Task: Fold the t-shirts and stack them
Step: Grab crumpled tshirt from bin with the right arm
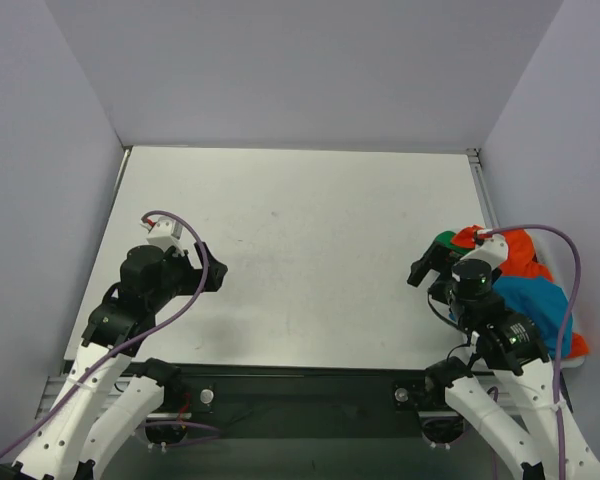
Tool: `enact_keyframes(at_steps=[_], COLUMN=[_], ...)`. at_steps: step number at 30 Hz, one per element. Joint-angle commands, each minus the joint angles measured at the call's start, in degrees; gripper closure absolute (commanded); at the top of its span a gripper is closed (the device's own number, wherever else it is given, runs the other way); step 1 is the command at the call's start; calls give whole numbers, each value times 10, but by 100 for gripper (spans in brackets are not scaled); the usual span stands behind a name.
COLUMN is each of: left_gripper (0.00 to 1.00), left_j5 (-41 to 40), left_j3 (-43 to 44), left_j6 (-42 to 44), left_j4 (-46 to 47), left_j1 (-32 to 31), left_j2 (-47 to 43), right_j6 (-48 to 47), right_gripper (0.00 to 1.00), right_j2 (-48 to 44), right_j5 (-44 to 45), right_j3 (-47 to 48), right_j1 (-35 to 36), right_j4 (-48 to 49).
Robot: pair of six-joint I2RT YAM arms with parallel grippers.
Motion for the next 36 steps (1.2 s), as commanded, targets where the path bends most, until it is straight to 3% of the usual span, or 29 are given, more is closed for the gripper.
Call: enact_keyframes(at_steps=[1,9,14,20,26,36], left_gripper=[3,3,3,3,3,3], left_j5=[9,12,13,18,20,19], left_j3=[0,1,0,0,0,0], left_j6=[8,8,8,8,9,10], left_j4=[9,10,10,10,11,10], left_j1=[3,3,2,2,-4,-13], left_j2=[0,3,4,2,1,-3], right_j6=[-1,45,95,140,155,155], right_gripper=[0,0,0,0,0,13], right_j2=[13,52,83,100,154,207], right_j5=[40,118,212,280,265,201], right_j3=[29,91,137,136,128,108], right_j1=[-3,-2,-2,-20,-106,-197], right_j4=[-29,-115,-200,-241,-241,-194])
